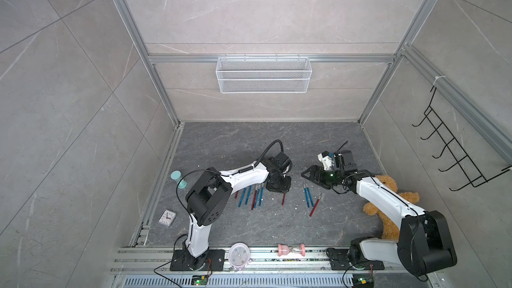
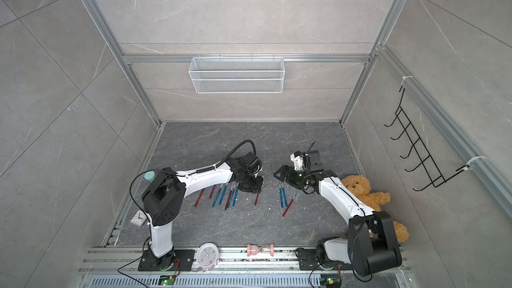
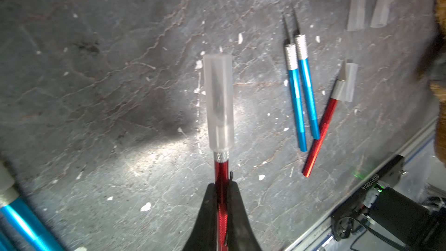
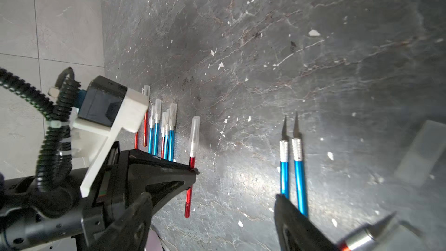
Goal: Remove protective caps from carving knives
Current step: Pick up the carving knife from the center of the board, then remove the protective sleeve from the carving knife.
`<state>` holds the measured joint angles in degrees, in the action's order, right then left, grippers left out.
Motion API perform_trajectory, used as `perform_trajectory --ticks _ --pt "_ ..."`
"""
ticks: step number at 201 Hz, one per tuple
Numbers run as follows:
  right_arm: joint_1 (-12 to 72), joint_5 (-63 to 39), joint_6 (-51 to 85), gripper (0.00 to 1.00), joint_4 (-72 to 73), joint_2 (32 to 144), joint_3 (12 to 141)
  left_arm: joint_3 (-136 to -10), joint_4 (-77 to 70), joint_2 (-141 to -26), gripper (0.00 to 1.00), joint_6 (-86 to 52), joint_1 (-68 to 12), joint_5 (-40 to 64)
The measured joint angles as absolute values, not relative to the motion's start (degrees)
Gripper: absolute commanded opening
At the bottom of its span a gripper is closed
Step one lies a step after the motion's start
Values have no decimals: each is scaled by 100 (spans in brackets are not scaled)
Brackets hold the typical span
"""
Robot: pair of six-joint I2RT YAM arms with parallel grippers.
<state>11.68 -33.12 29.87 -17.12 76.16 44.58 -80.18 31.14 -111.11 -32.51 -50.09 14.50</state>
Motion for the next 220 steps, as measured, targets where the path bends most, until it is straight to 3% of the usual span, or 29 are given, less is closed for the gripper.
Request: perform_trajectory --ticks 220 --pt "2176 -3229 3817 33 -331 8729 4589 -8018 2775 -10899 0 -3249 -5015 1855"
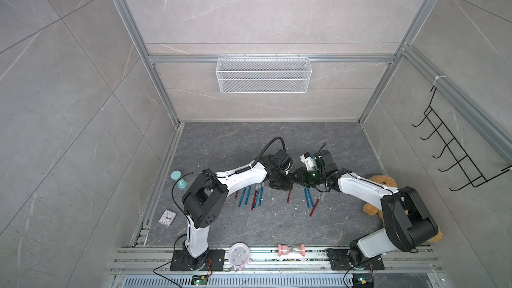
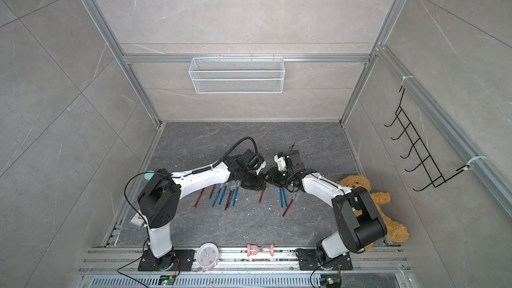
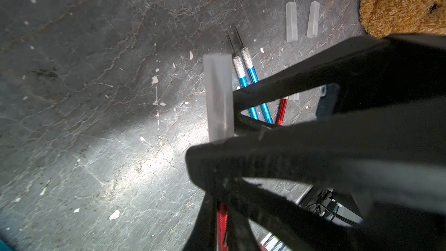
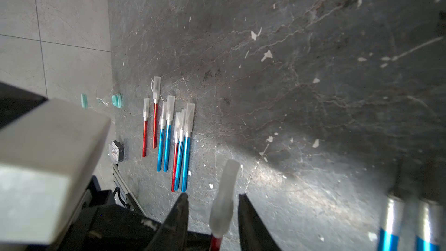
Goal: Remove protective caps from carving knives
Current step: Remove the protective sleeve from the carving knife.
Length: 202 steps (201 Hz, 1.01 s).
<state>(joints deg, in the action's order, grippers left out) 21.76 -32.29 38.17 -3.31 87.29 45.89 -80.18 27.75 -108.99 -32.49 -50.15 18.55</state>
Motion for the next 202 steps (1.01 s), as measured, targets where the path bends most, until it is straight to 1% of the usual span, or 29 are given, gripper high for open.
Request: perform_trajectory --ticks 109,145,202 --pt "2261 -2978 4047 13 -176 8873 4650 -7994 2770 -10803 0 -3249 -5015 1850" --pt "2283 -2895 4143 9 -158 8873 4650 -7990 2764 -10803 0 -3240 -5015 1841" --pt "2309 -2759 4250 7 -150 8873 4650 -7922 2668 -10803 0 -3135 -5015 1817"
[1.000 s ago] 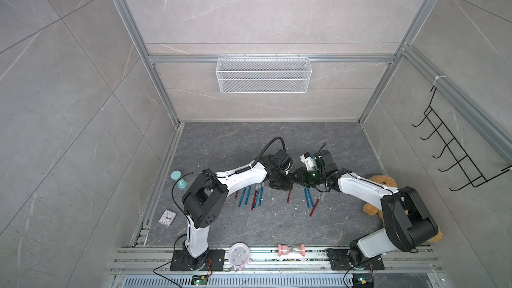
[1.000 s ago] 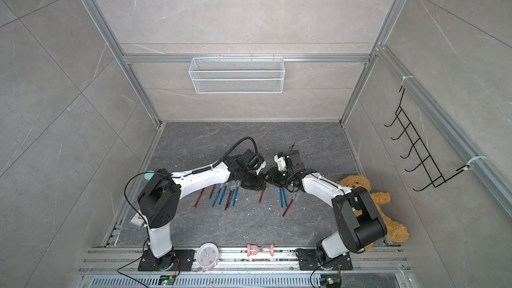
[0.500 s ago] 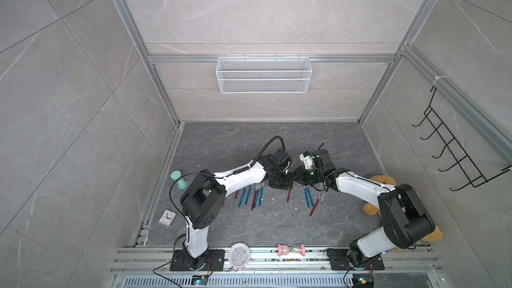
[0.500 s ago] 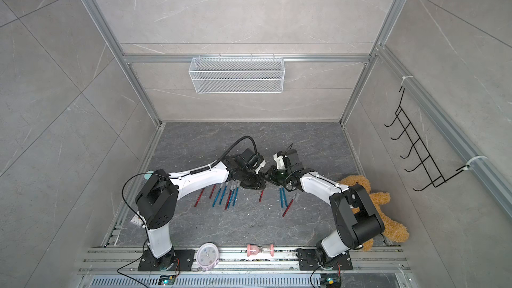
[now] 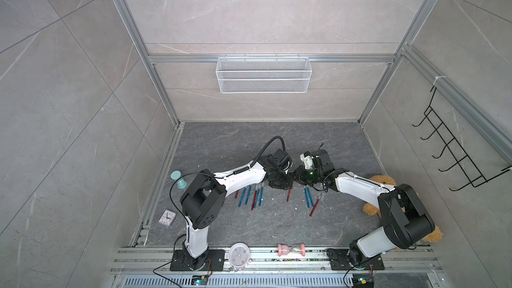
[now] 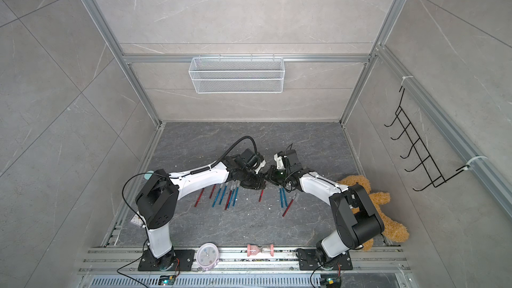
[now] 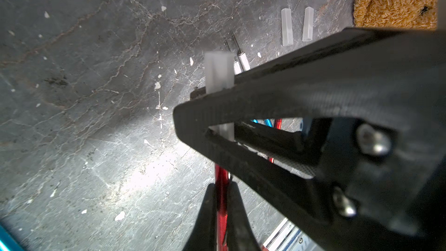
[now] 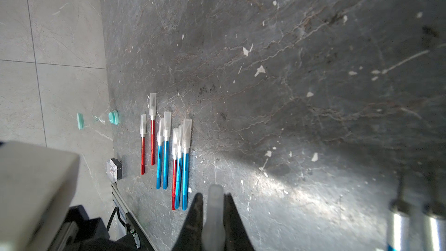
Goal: Remove protective caps from carving knives
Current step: Remove the protective sleeve from the carving knife.
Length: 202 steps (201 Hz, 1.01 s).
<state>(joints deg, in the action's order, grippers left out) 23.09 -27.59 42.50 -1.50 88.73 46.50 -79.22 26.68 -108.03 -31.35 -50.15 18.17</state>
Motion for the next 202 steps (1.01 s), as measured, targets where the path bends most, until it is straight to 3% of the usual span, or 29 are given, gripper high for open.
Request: perform_trajectory --ticks 202 --pt "2134 -2598 4270 5 -473 8884 4954 -7902 2316 -10803 0 -2993 -5026 1695"
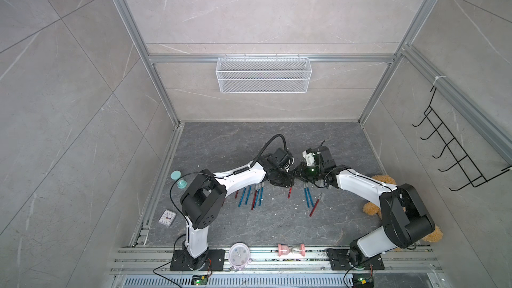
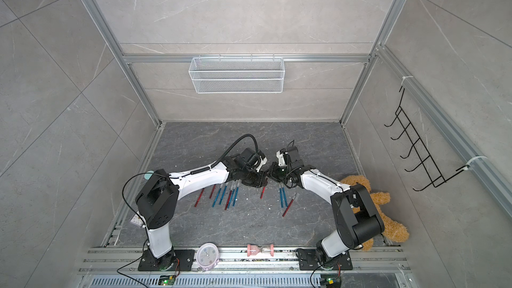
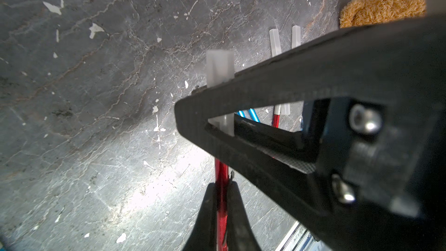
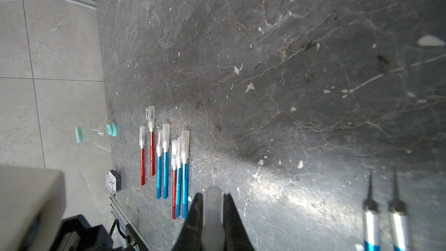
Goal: Remove protective caps from carving knives
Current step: Remove the protective sleeve from the carving knife.
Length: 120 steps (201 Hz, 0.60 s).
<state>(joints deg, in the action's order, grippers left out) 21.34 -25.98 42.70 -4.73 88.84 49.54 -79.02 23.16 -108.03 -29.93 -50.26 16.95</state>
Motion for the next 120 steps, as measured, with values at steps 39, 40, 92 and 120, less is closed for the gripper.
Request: perform_trajectory --ticks 39,40,92,120 --pt "2043 -2692 4268 5 -513 8919 5006 -7902 2239 -10803 0 -2991 -5026 1678" --pt "2043 -2694 4268 5 -515 8919 5009 -7902 2239 -10803 0 -2991 -5026 1678" --pt "1968 -2792 4268 5 -582 9002 5105 -7902 2220 -10803 0 -2987 -5026 1660" --pt "1935 -2801 4265 5 -576 9063 5166 -7905 2255 -10803 0 -2969 -5026 1678"
